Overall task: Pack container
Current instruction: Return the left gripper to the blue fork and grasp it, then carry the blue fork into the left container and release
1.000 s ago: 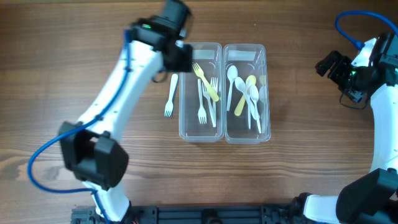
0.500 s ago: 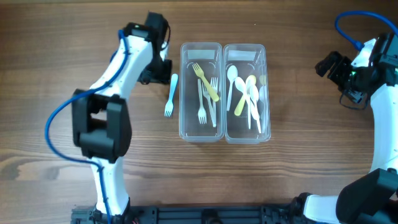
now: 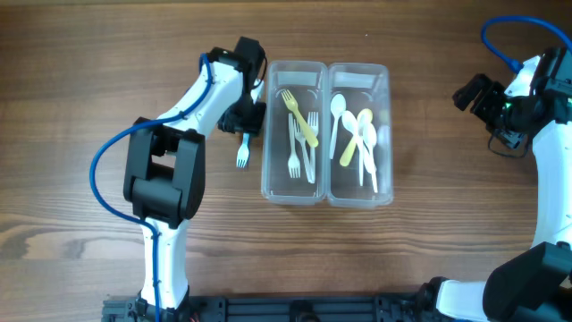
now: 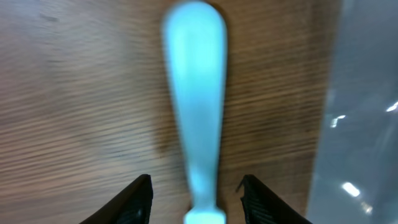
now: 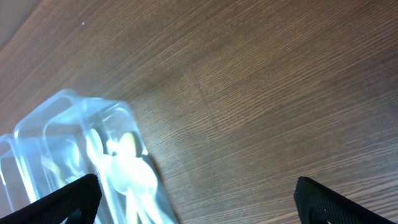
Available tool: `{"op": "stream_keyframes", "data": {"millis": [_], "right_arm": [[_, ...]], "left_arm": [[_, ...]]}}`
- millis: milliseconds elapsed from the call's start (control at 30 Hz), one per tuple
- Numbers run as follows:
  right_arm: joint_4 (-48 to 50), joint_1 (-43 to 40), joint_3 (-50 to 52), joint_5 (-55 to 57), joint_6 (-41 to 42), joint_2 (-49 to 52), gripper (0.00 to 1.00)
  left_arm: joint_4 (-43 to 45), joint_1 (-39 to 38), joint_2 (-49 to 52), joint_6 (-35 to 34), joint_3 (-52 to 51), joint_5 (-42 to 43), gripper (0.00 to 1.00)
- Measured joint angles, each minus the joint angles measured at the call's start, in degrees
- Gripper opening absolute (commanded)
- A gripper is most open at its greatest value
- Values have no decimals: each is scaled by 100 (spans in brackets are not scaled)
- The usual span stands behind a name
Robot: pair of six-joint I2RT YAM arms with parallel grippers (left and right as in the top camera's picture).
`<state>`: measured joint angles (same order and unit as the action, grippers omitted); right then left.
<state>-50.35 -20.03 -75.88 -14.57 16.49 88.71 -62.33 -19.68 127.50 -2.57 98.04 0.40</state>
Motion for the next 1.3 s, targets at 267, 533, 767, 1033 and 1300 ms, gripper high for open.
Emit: {"op": "stream_keyframes", "data": {"millis": [267, 533, 767, 1033, 1300], "right_arm": [[-2, 0, 0, 0, 0, 0, 100], [-4, 0, 0, 0, 0, 0, 100], [-26, 0, 0, 2, 0, 0, 100], [-24, 0, 0, 0, 0, 0, 100], [-17, 0, 0, 0, 22, 0, 100]], "left_arm": [[203, -98, -55, 48, -409, -57, 11], [173, -66, -72, -87, -407, -57, 5], [-828, -13, -247, -138, 153, -61, 4], [-472, -570, -1908, -514, 953, -94, 4], [-367, -1226, -1753, -1152, 1019, 105, 31]]}}
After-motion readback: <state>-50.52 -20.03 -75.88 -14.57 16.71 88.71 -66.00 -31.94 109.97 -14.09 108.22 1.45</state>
